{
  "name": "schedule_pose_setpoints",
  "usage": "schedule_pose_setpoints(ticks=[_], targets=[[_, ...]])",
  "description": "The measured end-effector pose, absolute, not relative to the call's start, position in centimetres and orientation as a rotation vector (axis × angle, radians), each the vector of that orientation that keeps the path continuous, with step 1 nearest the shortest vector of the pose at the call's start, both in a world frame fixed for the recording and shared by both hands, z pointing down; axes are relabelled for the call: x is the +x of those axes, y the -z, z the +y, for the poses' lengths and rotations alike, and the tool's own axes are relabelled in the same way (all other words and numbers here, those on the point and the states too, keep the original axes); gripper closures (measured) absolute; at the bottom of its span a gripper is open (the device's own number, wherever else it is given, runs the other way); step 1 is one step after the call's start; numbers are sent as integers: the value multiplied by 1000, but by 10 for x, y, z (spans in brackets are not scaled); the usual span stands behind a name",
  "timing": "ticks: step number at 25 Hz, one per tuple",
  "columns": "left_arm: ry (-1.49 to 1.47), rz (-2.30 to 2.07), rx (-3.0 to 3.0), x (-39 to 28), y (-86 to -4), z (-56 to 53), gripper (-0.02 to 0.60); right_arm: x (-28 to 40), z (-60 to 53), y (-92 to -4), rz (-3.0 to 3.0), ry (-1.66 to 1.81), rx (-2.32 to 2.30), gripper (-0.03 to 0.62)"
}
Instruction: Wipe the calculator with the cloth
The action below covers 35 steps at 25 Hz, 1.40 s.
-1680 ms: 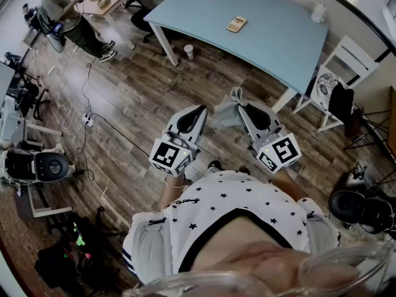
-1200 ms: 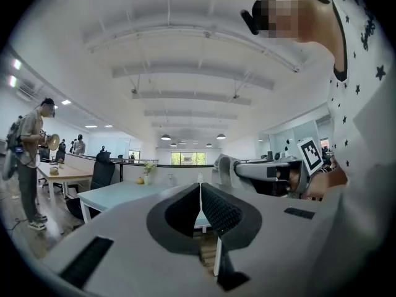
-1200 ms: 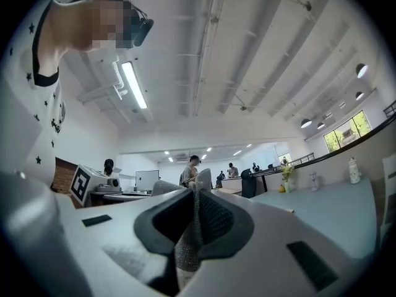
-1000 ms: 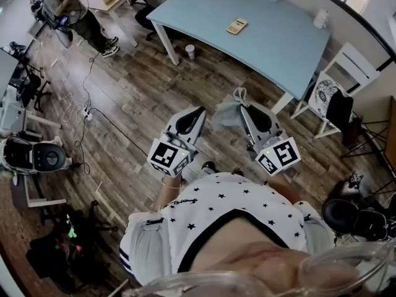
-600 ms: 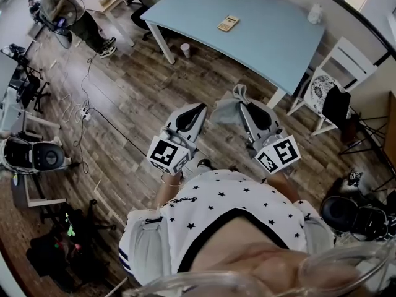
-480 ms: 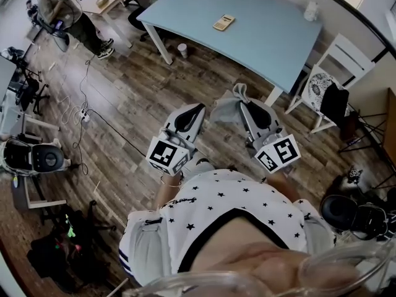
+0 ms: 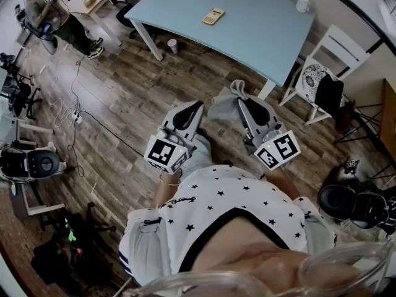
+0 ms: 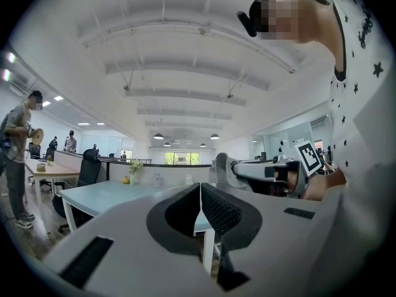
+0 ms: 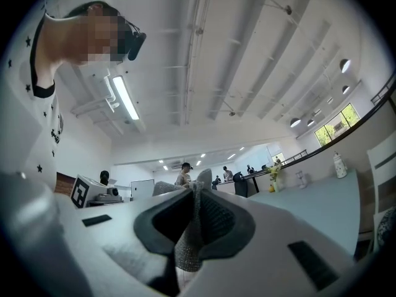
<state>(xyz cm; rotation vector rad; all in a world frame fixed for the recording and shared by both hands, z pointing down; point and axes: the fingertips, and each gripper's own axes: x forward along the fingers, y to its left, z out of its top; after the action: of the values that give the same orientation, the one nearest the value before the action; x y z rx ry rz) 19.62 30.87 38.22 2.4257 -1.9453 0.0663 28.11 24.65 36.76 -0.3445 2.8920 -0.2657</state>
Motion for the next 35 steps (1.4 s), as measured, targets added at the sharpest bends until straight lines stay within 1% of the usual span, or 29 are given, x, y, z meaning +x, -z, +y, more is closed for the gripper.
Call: schedule_pose_setpoints(ticks=[11,22,35], targets=[[-15,-1893,2466,144,-387,265,551,238,201,-367,2900,232,-436,565],[1,-1896,2470,70,-383,216,551,168,154,-369,2912,253,-448,565],[22,-1872,2455,-15,-388,191,551,86,128,-371,2931,263,-482,565]])
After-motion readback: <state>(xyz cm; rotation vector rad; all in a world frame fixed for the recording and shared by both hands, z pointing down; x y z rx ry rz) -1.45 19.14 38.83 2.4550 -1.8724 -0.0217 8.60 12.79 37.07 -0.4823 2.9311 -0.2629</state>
